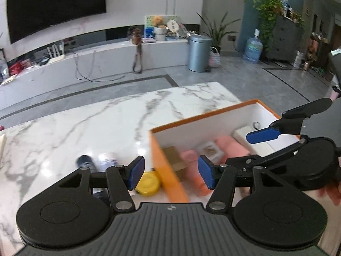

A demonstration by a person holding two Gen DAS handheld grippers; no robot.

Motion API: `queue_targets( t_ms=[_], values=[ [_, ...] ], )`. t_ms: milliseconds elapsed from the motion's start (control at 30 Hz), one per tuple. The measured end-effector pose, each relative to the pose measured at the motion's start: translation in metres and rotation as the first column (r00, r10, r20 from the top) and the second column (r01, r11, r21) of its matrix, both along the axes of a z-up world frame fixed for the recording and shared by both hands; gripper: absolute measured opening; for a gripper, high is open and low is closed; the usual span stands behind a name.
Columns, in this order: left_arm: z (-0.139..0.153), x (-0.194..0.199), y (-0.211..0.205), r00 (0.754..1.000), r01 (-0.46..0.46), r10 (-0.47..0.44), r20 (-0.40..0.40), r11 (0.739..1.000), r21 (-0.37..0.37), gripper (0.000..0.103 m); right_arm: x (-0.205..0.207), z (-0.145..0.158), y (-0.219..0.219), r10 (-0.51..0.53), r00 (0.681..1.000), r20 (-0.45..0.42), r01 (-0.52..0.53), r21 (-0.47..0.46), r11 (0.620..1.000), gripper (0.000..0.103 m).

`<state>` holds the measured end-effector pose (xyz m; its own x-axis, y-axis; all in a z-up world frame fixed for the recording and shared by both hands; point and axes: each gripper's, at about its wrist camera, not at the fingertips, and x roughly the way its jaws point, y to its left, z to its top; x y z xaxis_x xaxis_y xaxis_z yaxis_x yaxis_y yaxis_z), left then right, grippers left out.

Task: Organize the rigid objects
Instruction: 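Move both tools back toward the glasses case and spray can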

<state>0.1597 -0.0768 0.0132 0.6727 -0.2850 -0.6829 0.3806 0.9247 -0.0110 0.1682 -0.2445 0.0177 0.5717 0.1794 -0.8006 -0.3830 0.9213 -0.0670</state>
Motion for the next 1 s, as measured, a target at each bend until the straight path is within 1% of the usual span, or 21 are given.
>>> queue_targets(
  t_ms=[133, 267, 367, 433, 500, 600, 667, 700, 767, 833, 900, 933, 1000],
  values=[
    [-0.002, 0.0, 0.029, 0.999, -0.048, 0.048, 0.0, 0.999, -0.003, 0.068, -0.004, 0.004, 0.031, 0.071, 0.996, 0.045, -0.072, 0.028, 0.997, 0.053],
    [-0.009, 0.002, 0.056, 0.996, -0.084, 0.084, -0.017, 0.996, 0.001, 0.066, -0.001, 0.0, 0.06, 0.112, 0.993, 0.031, -0.114, 0.062, 0.992, 0.051],
    [-0.013, 0.004, 0.075, 0.992, -0.123, 0.123, -0.028, 0.992, 0.004, 0.066, 0.0, -0.004, 0.08, 0.156, 0.987, 0.031, -0.157, 0.049, 0.986, 0.05],
    [-0.015, 0.008, 0.089, 0.987, -0.152, 0.152, -0.053, 0.988, -0.003, 0.066, 0.001, -0.006, 0.092, 0.186, 0.982, 0.035, -0.187, 0.029, 0.982, 0.049],
    [-0.018, 0.013, 0.103, 0.979, -0.186, 0.184, -0.083, 0.982, -0.016, 0.066, 0.005, -0.008, 0.104, 0.21, 0.978, 0.023, -0.21, 0.02, 0.977, 0.045],
    [-0.027, 0.021, 0.121, 0.966, -0.234, 0.227, -0.126, 0.972, -0.039, 0.066, 0.011, -0.014, 0.119, 0.237, 0.971, 0.003, -0.237, 0.009, 0.971, 0.044],
    [-0.036, 0.026, 0.129, 0.951, -0.272, 0.261, -0.163, 0.961, -0.049, 0.067, 0.014, -0.019, 0.131, 0.255, 0.967, -0.01, -0.255, -0.012, 0.967, 0.041],
    [-0.042, 0.029, 0.135, 0.939, -0.303, 0.288, -0.19, 0.952, -0.054, 0.067, 0.017, -0.023, 0.137, 0.259, 0.966, -0.021, -0.259, -0.021, 0.966, 0.037],
    [-0.051, 0.035, 0.144, 0.914, -0.358, 0.333, -0.232, 0.931, -0.072, 0.067, 0.024, -0.029, 0.145, 0.261, 0.964, -0.042, -0.262, -0.025, 0.965, 0.033],
    [-0.062, 0.041, 0.151, 0.89, -0.4, 0.363, -0.276, 0.912, -0.092, 0.067, 0.031, -0.037, 0.154, 0.26, 0.964, -0.06, -0.262, -0.03, 0.965, 0.033],
    [-0.073, 0.047, 0.155, 0.866, -0.439, 0.39, -0.314, 0.893, -0.102, 0.066, 0.038, -0.045, 0.162, 0.246, 0.966, -0.078, -0.25, -0.053, 0.967, 0.033],
    [-0.077, 0.049, 0.155, 0.86, -0.448, 0.395, -0.323, 0.888, -0.107, 0.066, 0.042, -0.048, 0.165, 0.232, 0.969, -0.087, -0.237, -0.058, 0.97, 0.032],
    [-0.085, 0.053, 0.158, 0.842, -0.482, 0.425, -0.333, 0.869, -0.11, 0.066, 0.052, -0.053, 0.168, 0.203, 0.974, -0.1, -0.208, -0.039, 0.977, 0.032]
  ],
)
